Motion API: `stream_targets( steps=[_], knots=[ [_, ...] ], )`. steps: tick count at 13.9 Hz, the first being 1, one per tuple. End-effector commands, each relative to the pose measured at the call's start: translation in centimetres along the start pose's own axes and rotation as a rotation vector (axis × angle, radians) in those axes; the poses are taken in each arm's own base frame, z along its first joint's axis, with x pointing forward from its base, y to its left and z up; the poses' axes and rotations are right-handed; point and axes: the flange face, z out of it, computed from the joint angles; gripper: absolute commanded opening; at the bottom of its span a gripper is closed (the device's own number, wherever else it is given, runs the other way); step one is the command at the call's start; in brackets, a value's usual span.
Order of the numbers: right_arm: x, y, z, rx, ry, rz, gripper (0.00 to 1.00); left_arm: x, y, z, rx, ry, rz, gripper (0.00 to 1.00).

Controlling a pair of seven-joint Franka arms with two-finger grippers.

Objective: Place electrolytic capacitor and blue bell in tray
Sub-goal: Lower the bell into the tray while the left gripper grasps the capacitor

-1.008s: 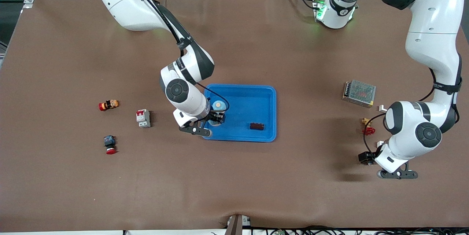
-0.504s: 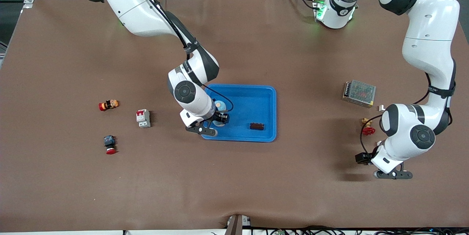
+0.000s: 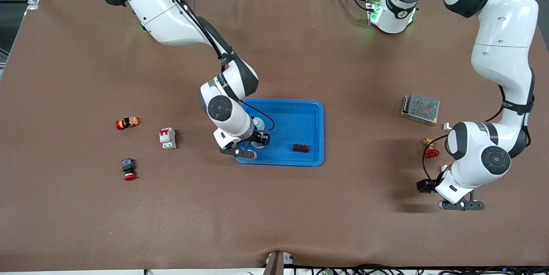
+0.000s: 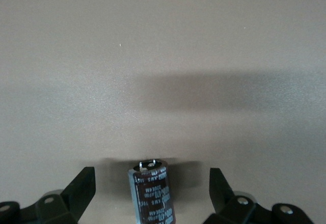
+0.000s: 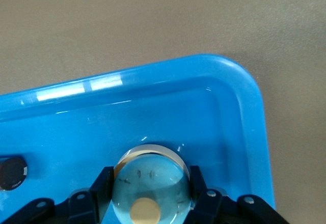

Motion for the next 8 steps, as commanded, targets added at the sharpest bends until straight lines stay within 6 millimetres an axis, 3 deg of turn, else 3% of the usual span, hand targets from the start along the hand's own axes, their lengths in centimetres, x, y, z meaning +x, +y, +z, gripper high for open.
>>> stream_targets(
  steps=[1,2,3,4,8],
  knots=[
    [-0.13,-0.49,0.13,-0.005,0.018,0.0,0.57,0.19,-0.93,-0.45,0.012,-0.008,-0.011,0.86],
    [-0.06,-0.43,0.12,-0.006,0.019,0.001,0.58,0.13,-1.24,-0.45,0.019,-0.012,-0.014,0.86],
    [-0.06,-0.43,0.12,-0.006,0.019,0.001,0.69,0.19,-1.26,-0.71,0.02,-0.009,-0.014,0.86],
    [-0.02,-0.32,0.17,-0.008,0.019,0.002,0.99,0.11,-1.46,-0.7,0.022,-0.011,-0.016,0.86],
    [0.21,-0.26,-0.25,-0.01,0.026,0.001,1.0,-0.24,-1.61,-0.93,0.022,-0.045,-0.031,0.87]
  ],
)
